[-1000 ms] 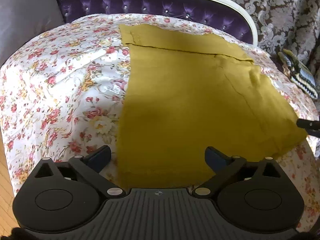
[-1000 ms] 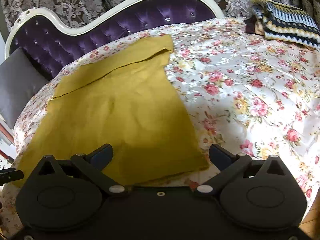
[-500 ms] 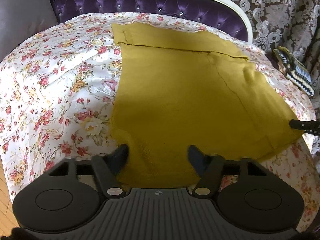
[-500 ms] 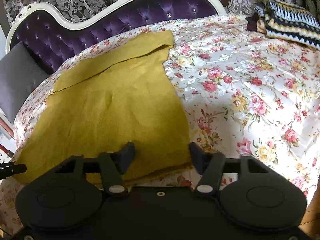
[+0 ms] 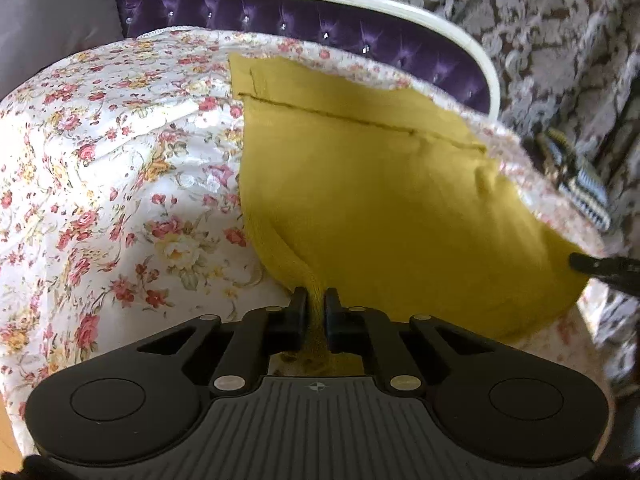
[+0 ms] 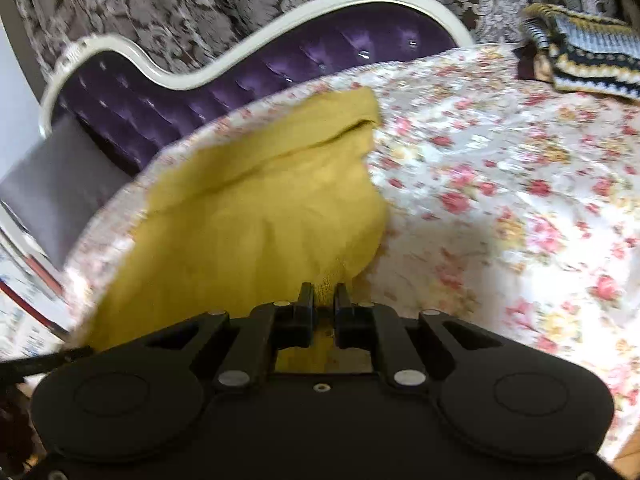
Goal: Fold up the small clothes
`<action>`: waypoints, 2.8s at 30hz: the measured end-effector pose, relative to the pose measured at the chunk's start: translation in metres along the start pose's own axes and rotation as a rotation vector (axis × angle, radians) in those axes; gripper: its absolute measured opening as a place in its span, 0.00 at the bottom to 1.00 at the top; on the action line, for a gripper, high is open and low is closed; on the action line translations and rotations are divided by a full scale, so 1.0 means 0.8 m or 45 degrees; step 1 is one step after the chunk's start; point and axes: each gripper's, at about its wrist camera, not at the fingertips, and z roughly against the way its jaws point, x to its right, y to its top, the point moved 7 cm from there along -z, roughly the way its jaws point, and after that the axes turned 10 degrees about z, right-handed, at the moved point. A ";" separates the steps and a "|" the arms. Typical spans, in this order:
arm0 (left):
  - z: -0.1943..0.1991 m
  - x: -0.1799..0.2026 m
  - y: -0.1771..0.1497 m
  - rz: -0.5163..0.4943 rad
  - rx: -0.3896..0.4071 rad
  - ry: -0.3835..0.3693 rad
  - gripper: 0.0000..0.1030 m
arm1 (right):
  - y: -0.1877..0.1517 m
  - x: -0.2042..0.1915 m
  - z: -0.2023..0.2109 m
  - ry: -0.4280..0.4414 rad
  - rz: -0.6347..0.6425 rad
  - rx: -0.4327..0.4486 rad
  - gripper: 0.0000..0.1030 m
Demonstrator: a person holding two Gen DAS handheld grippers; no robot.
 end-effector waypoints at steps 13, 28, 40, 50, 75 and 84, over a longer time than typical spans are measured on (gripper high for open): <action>0.004 0.003 0.107 0.137 0.170 -0.133 0.06 | 0.114 0.007 -0.043 0.174 -0.125 0.204 0.16; -0.081 -0.038 0.239 0.165 0.297 -0.017 0.04 | 0.192 0.084 -0.172 0.037 -0.247 0.187 0.16; -0.094 -0.050 0.208 -0.127 0.209 0.088 0.34 | 0.194 0.091 -0.177 -0.112 -0.074 0.179 0.62; -0.090 -0.029 0.137 -0.522 0.106 0.161 0.34 | 0.163 0.056 -0.161 -0.080 0.053 0.109 0.64; -0.143 -0.056 0.259 -0.269 0.221 0.141 0.40 | 0.169 0.068 -0.174 -0.193 0.186 0.149 0.74; -0.171 -0.053 0.217 -0.263 0.100 0.072 0.41 | 0.188 0.060 -0.224 -0.132 0.419 0.109 0.70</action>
